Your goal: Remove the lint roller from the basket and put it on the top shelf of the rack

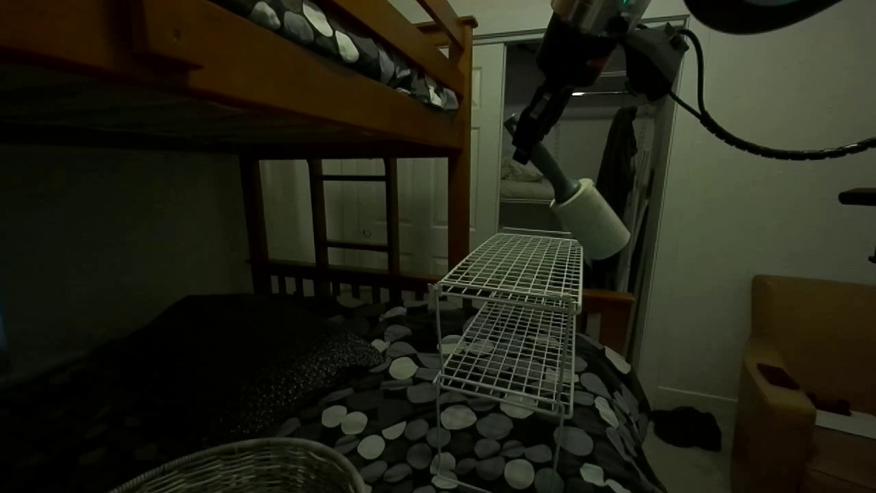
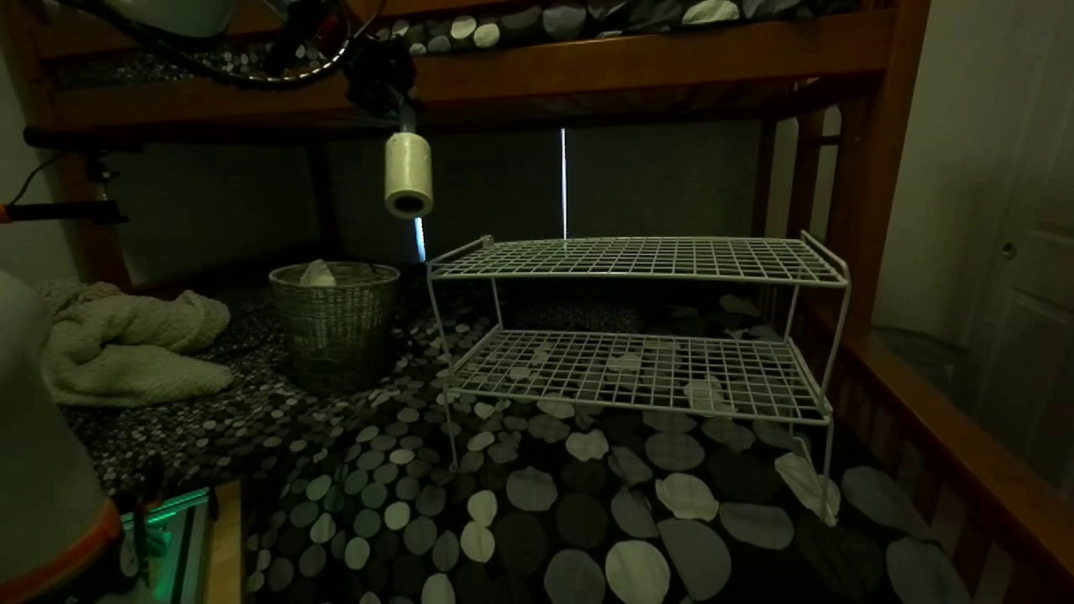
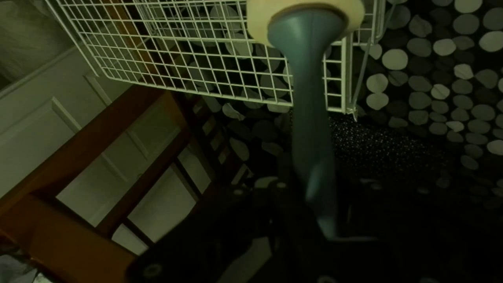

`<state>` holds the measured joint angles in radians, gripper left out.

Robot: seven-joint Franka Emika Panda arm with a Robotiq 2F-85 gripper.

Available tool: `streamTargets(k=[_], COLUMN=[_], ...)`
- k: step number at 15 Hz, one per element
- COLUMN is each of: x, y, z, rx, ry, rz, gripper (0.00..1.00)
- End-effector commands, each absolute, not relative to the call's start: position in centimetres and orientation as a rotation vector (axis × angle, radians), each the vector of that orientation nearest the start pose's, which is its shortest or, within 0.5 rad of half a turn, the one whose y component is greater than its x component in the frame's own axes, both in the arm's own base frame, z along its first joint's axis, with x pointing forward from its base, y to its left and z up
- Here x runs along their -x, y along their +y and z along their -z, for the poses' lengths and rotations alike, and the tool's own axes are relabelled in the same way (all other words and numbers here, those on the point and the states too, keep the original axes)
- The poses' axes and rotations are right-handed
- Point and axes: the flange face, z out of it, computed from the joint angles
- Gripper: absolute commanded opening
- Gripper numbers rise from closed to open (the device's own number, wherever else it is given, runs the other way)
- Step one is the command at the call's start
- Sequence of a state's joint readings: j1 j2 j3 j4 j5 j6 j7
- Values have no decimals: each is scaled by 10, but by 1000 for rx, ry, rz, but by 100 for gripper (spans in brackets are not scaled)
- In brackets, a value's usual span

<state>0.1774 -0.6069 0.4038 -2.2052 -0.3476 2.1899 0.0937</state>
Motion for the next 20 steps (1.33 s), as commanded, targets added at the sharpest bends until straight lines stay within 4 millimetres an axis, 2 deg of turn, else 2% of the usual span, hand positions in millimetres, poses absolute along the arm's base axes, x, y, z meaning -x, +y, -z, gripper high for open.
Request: streamTargets(k=[1,4,9,10,11,12,14,16,19,20], x=[-357,-396,-443,-430,-438,-444,-455,-472,-498,-507], y=[250,242,253,245,248,250,255,262,278,281], z=[-646,-625,-569,-577,-567,-560,-561,-561,-541,-528], rx=[3312,3405,3472,3454,3460,3458,3484,3504,3475,3487], ry=[-1136,-1312,-1605,-1490,-1524,-1544,-1681,-1743,-1796,-1823], rz=[1120,929,555,669,613,582,488,470,366,300], gripper=[6,6,6,25,25,6,6,6,6,6])
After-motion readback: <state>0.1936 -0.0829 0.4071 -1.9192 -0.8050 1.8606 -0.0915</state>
